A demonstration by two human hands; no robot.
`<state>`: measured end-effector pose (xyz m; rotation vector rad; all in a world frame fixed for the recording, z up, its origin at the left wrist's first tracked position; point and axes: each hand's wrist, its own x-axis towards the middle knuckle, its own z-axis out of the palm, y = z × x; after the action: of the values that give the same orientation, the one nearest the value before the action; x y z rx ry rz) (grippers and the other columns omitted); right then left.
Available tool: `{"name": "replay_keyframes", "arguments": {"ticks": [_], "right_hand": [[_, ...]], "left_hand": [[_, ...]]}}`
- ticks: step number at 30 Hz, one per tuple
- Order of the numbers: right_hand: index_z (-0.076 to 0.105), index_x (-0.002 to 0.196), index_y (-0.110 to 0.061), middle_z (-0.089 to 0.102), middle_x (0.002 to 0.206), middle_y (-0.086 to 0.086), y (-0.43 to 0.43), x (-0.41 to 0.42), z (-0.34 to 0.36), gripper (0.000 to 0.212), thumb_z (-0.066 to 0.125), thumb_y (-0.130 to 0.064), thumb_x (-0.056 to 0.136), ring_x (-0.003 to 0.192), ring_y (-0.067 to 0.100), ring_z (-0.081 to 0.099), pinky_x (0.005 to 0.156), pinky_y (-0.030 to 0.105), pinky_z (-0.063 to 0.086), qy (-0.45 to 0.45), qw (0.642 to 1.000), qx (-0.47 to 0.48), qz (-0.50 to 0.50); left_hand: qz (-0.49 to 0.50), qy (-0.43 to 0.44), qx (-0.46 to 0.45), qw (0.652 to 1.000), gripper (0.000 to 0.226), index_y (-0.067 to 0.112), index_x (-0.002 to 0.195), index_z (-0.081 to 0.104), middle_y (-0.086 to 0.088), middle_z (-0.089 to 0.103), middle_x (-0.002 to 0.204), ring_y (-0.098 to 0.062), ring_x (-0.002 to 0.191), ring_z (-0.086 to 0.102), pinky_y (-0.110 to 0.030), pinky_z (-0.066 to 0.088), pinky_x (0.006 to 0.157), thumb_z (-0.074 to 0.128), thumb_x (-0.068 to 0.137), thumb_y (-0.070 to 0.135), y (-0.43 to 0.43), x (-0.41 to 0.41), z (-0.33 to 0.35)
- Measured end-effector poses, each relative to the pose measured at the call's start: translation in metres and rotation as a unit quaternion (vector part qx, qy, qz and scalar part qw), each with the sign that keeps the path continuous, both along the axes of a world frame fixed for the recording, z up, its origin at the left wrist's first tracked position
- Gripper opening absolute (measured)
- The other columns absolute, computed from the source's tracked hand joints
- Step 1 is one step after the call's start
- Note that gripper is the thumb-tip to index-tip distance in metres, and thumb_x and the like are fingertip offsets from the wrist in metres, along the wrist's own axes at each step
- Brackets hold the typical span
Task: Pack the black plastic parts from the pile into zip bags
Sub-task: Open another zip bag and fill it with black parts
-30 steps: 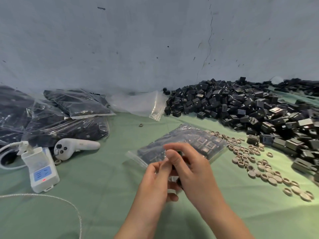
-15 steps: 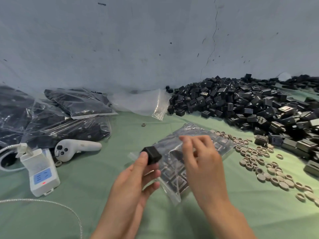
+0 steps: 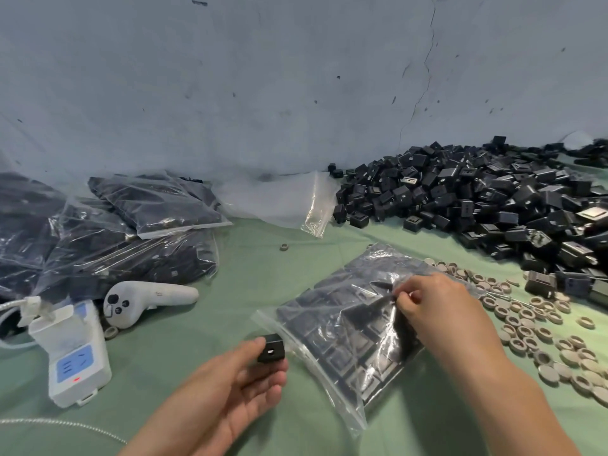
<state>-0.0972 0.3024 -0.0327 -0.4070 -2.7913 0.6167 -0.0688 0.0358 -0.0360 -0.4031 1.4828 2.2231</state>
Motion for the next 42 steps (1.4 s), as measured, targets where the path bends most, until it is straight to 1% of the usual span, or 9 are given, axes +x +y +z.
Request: {"name": "replay_keyframes", "arguments": {"ticks": [8, 11, 15, 20, 23, 27, 34, 38, 42], "right_hand": [[0.064, 0.104, -0.052, 0.053, 0.095, -0.02, 0.016, -0.015, -0.005, 0.018, 0.06, -0.038, 0.095, 0.084, -0.004, 0.052, 0.073, 0.021, 0.047, -0.008, 0.994, 0.0, 0.113], [0.064, 0.106, -0.055, 0.052, 0.093, -0.023, 0.018, -0.014, -0.006, 0.022, 0.06, -0.036, 0.095, 0.081, -0.007, 0.051, 0.07, 0.018, 0.046, -0.004, 0.99, -0.009, 0.142], [0.064, 0.113, -0.055, 0.051, 0.096, -0.024, 0.017, -0.013, -0.006, 0.026, 0.058, -0.035, 0.097, 0.08, -0.006, 0.053, 0.076, 0.025, 0.052, -0.011, 0.987, 0.001, 0.16], [0.057, 0.094, -0.058, 0.056, 0.095, -0.022, 0.017, -0.01, -0.003, 0.015, 0.06, -0.044, 0.092, 0.08, -0.005, 0.056, 0.077, 0.026, 0.052, 0.001, 0.985, -0.032, 0.17], [0.057, 0.079, -0.047, 0.057, 0.09, -0.02, 0.014, -0.01, -0.003, 0.01, 0.061, -0.055, 0.085, 0.077, -0.005, 0.053, 0.074, 0.024, 0.05, 0.001, 0.986, -0.036, 0.164], [0.063, 0.084, -0.045, 0.058, 0.089, -0.02, 0.011, -0.01, -0.005, 0.011, 0.063, -0.056, 0.086, 0.079, -0.005, 0.053, 0.076, 0.028, 0.053, -0.017, 0.985, -0.017, 0.17], [0.059, 0.086, -0.044, 0.056, 0.084, -0.02, 0.004, -0.012, -0.009, 0.016, 0.059, -0.059, 0.089, 0.074, -0.005, 0.052, 0.064, 0.023, 0.049, 0.005, 0.991, 0.015, 0.134], [0.06, 0.094, -0.047, 0.053, 0.086, -0.023, 0.002, -0.01, -0.011, 0.016, 0.055, -0.062, 0.09, 0.074, -0.006, 0.052, 0.063, 0.023, 0.05, 0.026, 0.991, 0.037, 0.125], [0.063, 0.106, -0.052, 0.053, 0.091, -0.023, 0.003, -0.008, -0.012, 0.015, 0.055, -0.056, 0.094, 0.077, -0.002, 0.055, 0.063, 0.023, 0.05, 0.034, 0.988, 0.063, 0.135]], "left_hand": [[-0.033, 0.097, -0.177, 0.979, 0.029, 0.004, 0.108, 0.062, -0.014, 0.076, 0.086, -0.018, 0.068, 0.072, -0.023, 0.057, 0.055, 0.056, 0.088, -0.016, 0.003, -0.004, -0.005], [-0.024, 0.152, -0.218, 0.964, 0.033, 0.008, 0.11, 0.066, -0.007, 0.077, 0.095, -0.017, 0.08, 0.074, -0.023, 0.059, 0.076, 0.06, 0.087, -0.014, 0.008, -0.006, -0.004], [-0.009, 0.241, -0.34, 0.909, 0.03, 0.028, 0.112, 0.068, 0.007, 0.076, 0.097, -0.001, 0.086, 0.07, -0.01, 0.051, 0.081, 0.07, 0.088, 0.011, 0.016, -0.008, -0.011], [-0.008, 0.278, -0.416, 0.866, 0.036, 0.05, 0.121, 0.061, 0.009, 0.065, 0.117, -0.005, 0.106, 0.063, -0.035, 0.047, 0.102, 0.067, 0.087, 0.041, 0.025, -0.012, -0.023], [-0.006, 0.317, -0.474, 0.822, 0.036, 0.064, 0.115, 0.055, 0.033, 0.05, 0.112, 0.009, 0.111, 0.045, -0.025, 0.04, 0.097, 0.056, 0.078, 0.065, 0.032, -0.013, -0.022], [-0.002, 0.313, -0.503, 0.806, 0.043, 0.063, 0.122, 0.046, 0.032, 0.052, 0.107, 0.009, 0.107, 0.045, -0.023, 0.041, 0.09, 0.048, 0.079, 0.066, 0.042, -0.009, -0.025], [0.055, 0.253, -0.412, 0.874, 0.03, 0.041, 0.113, 0.062, 0.007, 0.066, 0.098, 0.004, 0.075, 0.06, -0.02, 0.048, 0.078, 0.07, 0.085, 0.035, 0.051, -0.008, -0.027], [0.152, 0.186, -0.232, 0.943, 0.02, 0.016, 0.102, 0.062, -0.002, 0.074, 0.085, -0.005, 0.062, 0.064, -0.011, 0.05, 0.056, 0.055, 0.095, -0.001, 0.052, -0.009, -0.022], [0.201, 0.105, -0.001, 0.974, 0.01, 0.004, 0.1, 0.06, -0.015, 0.076, 0.084, -0.023, 0.071, 0.073, -0.025, 0.058, 0.053, 0.053, 0.095, 0.0, 0.052, -0.008, -0.01]]}}
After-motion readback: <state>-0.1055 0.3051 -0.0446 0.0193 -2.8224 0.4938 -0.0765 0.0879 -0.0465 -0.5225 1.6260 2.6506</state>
